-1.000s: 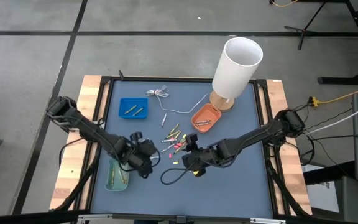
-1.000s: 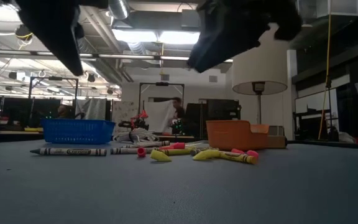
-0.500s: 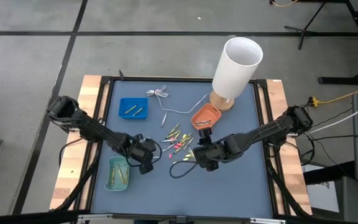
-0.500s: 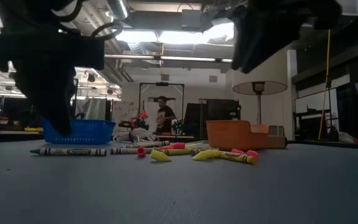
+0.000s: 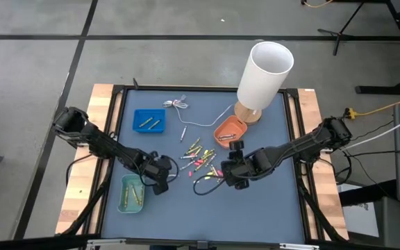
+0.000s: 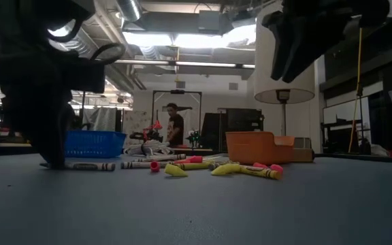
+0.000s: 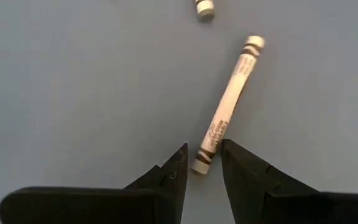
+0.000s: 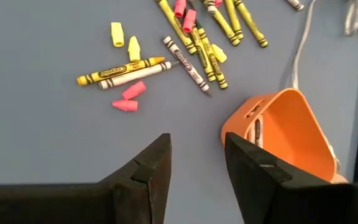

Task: Sort crayons
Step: Put the gray crayon into the orange bin

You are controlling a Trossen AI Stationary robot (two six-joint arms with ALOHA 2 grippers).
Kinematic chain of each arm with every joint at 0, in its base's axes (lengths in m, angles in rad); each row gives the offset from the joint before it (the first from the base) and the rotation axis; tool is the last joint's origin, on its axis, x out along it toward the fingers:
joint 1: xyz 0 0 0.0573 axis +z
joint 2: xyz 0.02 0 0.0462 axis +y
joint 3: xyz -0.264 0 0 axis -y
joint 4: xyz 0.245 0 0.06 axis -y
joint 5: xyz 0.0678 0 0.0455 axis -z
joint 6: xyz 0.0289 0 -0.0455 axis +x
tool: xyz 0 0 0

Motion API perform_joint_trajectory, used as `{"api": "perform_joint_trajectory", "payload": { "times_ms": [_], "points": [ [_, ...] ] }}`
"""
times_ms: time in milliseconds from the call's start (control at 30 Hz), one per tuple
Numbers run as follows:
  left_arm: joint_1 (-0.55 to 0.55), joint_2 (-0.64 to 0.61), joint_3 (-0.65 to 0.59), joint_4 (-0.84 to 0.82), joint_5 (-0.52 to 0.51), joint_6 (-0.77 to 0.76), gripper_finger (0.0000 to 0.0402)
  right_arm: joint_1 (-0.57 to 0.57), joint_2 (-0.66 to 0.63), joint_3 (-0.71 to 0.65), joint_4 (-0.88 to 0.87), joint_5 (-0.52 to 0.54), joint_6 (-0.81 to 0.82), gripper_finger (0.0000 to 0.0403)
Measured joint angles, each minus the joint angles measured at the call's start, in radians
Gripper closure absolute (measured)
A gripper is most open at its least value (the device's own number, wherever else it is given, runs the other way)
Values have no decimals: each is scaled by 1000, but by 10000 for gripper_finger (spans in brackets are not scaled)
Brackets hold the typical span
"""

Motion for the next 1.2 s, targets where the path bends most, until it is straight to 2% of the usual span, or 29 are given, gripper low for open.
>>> {"api": "perform_joint_trajectory", "payload": {
  "times_ms": [200,367,700,967,1200],
  "points": [
    [-3,-4,-33,41,0,1,319,0,0,-5,54,0,46,253],
    [-5,-4,-36,54,-1,58,323,0,0,-64,148,0,129,253],
    [-5,-2,-38,92,3,79,396,0,0,-253,299,-15,347,253],
    [-4,1,-25,98,17,80,395,0,0,-347,391,-64,458,253],
    [-4,2,51,105,37,80,398,0,0,-362,382,-79,466,253]
  ]
}}
